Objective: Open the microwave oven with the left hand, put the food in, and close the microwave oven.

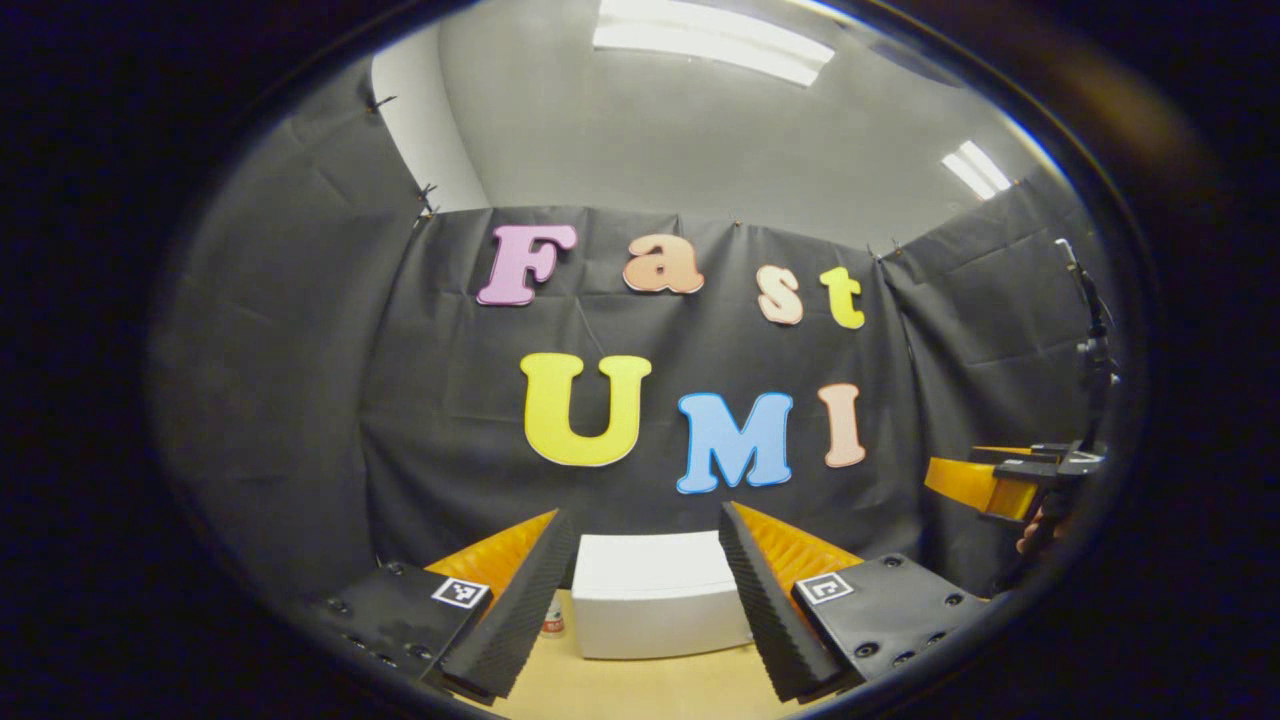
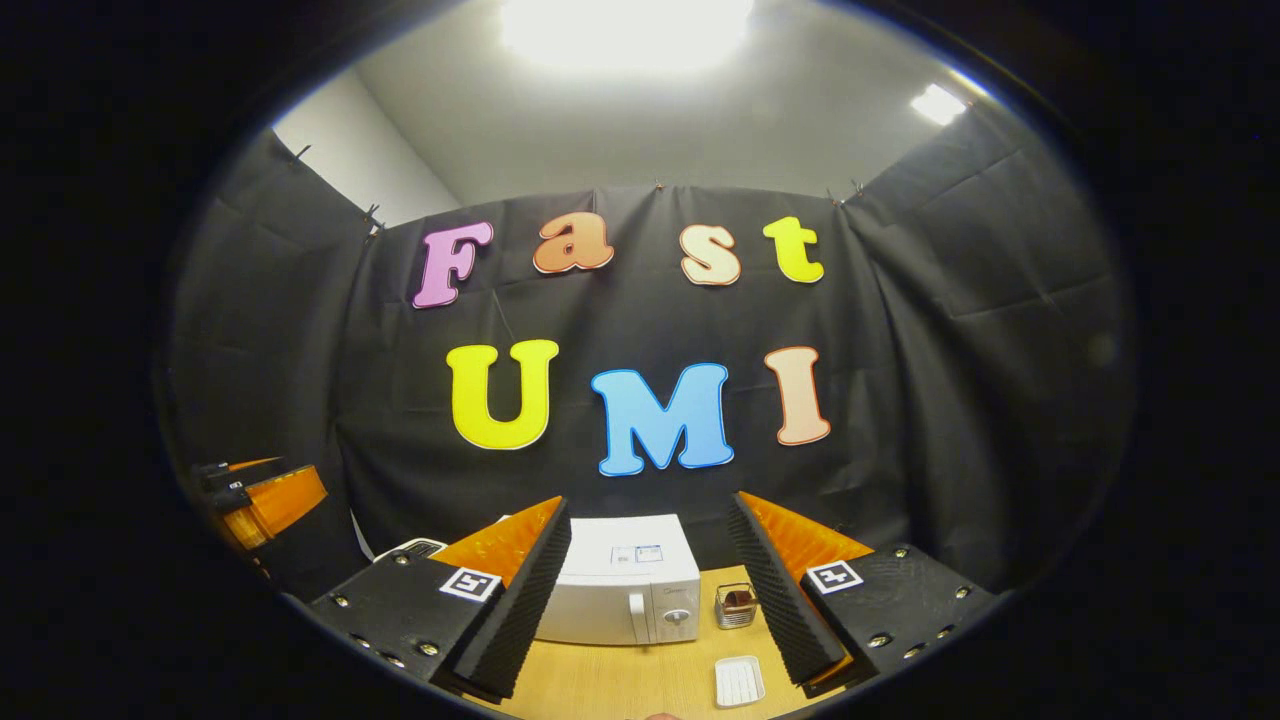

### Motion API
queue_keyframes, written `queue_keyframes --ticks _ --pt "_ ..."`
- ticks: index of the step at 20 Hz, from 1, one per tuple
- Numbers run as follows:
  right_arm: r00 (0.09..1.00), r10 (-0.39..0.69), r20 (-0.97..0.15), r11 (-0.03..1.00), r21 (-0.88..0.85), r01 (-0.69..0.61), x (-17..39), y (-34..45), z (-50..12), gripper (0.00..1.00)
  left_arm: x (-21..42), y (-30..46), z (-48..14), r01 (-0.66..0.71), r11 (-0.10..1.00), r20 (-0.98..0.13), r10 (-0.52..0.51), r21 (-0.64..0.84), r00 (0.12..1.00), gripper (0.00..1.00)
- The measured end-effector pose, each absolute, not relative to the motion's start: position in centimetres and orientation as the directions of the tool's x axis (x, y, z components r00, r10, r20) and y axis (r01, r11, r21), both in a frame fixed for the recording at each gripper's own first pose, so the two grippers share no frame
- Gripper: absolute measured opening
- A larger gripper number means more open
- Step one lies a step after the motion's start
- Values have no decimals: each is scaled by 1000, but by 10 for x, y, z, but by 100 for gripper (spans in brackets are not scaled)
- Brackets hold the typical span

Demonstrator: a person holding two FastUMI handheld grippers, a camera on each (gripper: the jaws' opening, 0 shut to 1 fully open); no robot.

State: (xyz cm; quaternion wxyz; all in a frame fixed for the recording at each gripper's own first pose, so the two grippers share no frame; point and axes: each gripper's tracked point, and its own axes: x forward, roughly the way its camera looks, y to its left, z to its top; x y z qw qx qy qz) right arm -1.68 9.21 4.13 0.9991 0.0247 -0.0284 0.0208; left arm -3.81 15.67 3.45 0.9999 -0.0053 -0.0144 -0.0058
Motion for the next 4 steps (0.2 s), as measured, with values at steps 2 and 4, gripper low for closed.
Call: queue_keyframes --ticks 2,4 --pt "997 40 62 998 42 -43 -22 96 45 95 -42 157 35 20 1000 33 -19 -20 999 97" --pt "996 56 64 998 33 -59 -27 103 46 95 -44 158 32 22 999 29 -21 -37 999 97"
